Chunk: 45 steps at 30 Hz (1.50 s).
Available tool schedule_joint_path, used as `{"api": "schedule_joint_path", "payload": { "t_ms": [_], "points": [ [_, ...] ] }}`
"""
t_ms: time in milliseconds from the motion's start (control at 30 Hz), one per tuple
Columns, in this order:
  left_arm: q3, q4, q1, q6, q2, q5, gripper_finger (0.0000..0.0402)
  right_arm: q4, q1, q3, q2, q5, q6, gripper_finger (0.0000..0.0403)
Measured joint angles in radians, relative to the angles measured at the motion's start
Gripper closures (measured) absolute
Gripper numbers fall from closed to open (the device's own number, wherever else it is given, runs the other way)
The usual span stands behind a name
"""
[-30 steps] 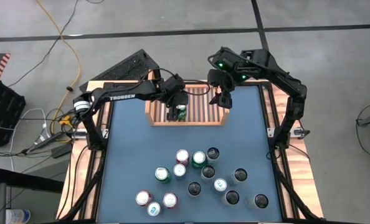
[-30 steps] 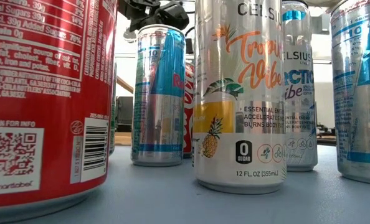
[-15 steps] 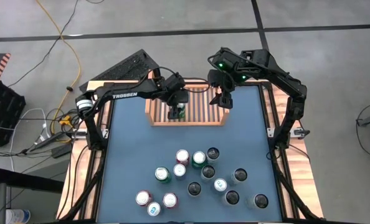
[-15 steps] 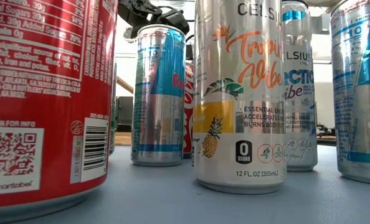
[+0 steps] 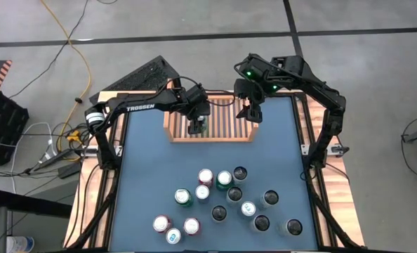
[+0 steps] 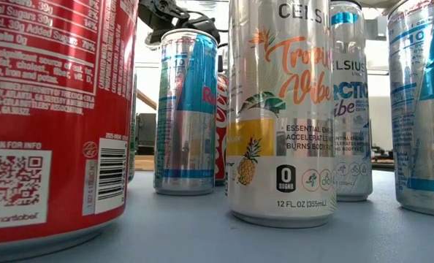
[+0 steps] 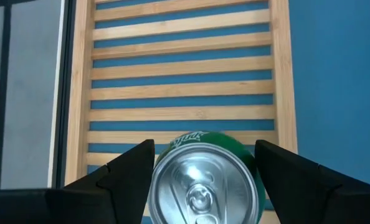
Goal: Place canned beverage on shelf
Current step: Adjust the green soda can on the shelf
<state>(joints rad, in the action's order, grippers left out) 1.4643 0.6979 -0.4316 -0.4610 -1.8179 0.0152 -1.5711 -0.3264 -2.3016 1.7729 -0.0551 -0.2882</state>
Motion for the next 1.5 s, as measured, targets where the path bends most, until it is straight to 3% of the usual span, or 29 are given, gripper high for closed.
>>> {"api": "schedule_joint_path", "payload": {
  "t_ms": [400, 733, 900, 1167, 1367, 1500],
  "points": [
    [0.030, 0.044, -0.003, 0.030, 0.000, 0.132, 0.0142, 0.000, 0.000, 0.000, 0.000, 0.000, 0.000, 0.0142],
    [0.144, 0.020, 0.004, 0.064, -0.002, 0.138, 0.0142, 0.000, 0.000, 0.000, 0.000, -0.001, 0.001, 0.0142],
    [0.221, 0.116, 0.018, 0.089, -0.002, 0.251, 0.0143, 0.000, 0.000, 0.000, 0.000, -0.001, 0.001, 0.0142],
    [0.256, 0.123, 0.039, 0.109, 0.000, 0.427, 0.0143, 0.000, 0.000, 0.000, 0.000, -0.001, -0.001, 0.0142],
    [0.254, 0.142, 0.040, 0.156, 0.000, 0.373, 0.0143, 0.000, -0.001, -0.001, 0.000, -0.009, -0.044, 0.0142],
    [0.253, 0.193, 0.039, 0.133, 0.012, 0.292, 0.0145, 0.000, -0.006, 0.029, -0.055, -0.098, -0.050, 0.0142]
  ]
}}
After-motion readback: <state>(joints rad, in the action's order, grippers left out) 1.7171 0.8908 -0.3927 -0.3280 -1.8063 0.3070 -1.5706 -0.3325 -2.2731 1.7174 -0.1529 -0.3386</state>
